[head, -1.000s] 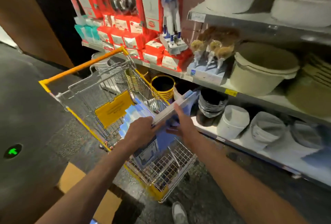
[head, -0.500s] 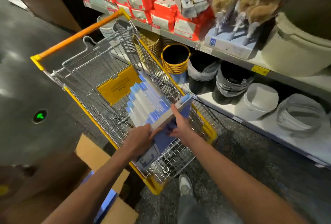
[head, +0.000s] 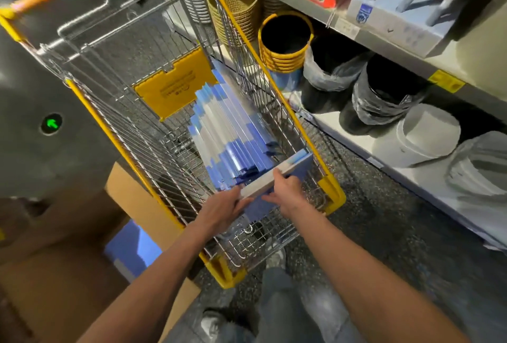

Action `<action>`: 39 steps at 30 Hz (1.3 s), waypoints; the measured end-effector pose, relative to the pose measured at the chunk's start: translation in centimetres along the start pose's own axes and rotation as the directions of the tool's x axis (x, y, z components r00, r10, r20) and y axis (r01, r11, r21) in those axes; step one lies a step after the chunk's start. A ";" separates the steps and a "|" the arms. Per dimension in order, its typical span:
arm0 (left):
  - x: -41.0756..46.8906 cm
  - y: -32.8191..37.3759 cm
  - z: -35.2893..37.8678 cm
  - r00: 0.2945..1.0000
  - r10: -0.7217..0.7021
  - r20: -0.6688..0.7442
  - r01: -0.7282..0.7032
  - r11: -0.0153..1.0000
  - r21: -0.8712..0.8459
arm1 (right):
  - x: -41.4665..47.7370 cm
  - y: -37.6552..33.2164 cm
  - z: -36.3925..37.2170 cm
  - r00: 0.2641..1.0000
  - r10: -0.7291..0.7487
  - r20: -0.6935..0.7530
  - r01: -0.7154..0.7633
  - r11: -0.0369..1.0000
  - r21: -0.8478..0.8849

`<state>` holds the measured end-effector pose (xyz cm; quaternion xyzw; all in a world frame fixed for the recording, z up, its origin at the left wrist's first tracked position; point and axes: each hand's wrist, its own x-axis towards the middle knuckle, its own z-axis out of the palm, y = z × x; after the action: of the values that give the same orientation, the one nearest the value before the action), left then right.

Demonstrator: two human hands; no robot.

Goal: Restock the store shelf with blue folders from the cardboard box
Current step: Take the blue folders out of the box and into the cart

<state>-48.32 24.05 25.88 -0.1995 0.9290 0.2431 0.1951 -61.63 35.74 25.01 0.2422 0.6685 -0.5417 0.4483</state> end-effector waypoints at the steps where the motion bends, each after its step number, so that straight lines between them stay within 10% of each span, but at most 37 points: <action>1: 0.3 -0.4 0.7 1.000 0.004 0.012 -0.004 1.000 -0.023 | 0.6 0.3 0.1 1.000 0.016 -0.008 -0.016 1.000 0.003; 12: 4.2 -4.3 5.8 0.990 -0.024 0.141 0.056 0.972 -0.227 | 7.1 3.2 1.5 0.995 0.046 -0.085 -0.049 0.998 -0.032; 20: 5.4 -4.8 3.7 0.987 -0.022 0.158 0.029 0.999 -0.040 | 7.1 3.0 1.2 0.995 0.056 -0.078 -0.056 0.998 -0.007; 27: 2.2 -2.6 -0.4 0.985 -0.141 -0.101 0.103 0.942 -0.318 | 2.9 0.8 0.7 0.985 -0.025 -0.173 -0.007 0.983 -0.182; 32: -2.5 -2.6 -4.8 0.907 -0.208 -0.368 0.016 0.887 -0.462 | -4.2 -0.6 4.4 0.855 -0.517 0.024 0.431 0.685 -0.588; 39: -14.1 -7.3 -7.6 0.744 -0.361 -0.562 -0.031 0.822 -0.569 | -15.5 1.7 13.8 0.618 -0.578 0.532 0.781 0.373 -0.501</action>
<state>-35.02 18.10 35.75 -0.4029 0.8065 0.3929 -0.1816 -48.14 25.79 37.37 -0.3211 0.7898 -0.4113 0.3224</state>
